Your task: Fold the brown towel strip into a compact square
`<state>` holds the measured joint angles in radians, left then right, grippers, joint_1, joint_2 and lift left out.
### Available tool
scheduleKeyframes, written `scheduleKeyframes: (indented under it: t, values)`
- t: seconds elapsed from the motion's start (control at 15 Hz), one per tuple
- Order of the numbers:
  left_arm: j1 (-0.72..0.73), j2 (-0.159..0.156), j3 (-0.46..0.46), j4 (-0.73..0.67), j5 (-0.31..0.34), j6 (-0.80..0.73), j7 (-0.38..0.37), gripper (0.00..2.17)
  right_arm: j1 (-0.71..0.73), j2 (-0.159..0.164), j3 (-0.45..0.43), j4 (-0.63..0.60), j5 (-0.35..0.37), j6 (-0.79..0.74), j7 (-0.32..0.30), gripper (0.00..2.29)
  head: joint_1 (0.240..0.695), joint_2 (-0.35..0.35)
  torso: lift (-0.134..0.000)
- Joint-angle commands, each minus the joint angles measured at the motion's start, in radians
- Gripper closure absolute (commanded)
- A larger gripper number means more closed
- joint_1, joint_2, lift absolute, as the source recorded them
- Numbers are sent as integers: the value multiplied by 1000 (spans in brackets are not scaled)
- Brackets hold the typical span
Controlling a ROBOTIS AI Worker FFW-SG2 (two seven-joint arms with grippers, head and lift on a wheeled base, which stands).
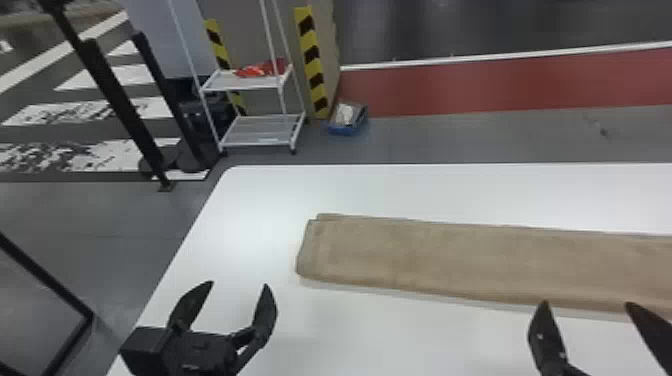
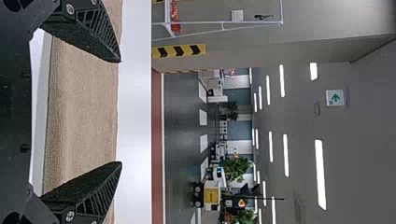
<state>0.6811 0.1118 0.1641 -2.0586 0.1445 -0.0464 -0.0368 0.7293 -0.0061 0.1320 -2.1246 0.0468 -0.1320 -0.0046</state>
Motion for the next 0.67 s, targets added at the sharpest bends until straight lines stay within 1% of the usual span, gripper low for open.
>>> scheduleKeyframes:
  t: [0.0, 0.6]
  values:
    - [2, 0, 0, 0, 0, 0, 0, 70, 1, 7, 1, 0, -1, -4, 0, 103, 695, 235, -123]
    - [2, 0, -1, 0, 0, -3, 0, 70, 9, 7, 3, 0, -1, -7, 0, 107, 695, 236, -123]
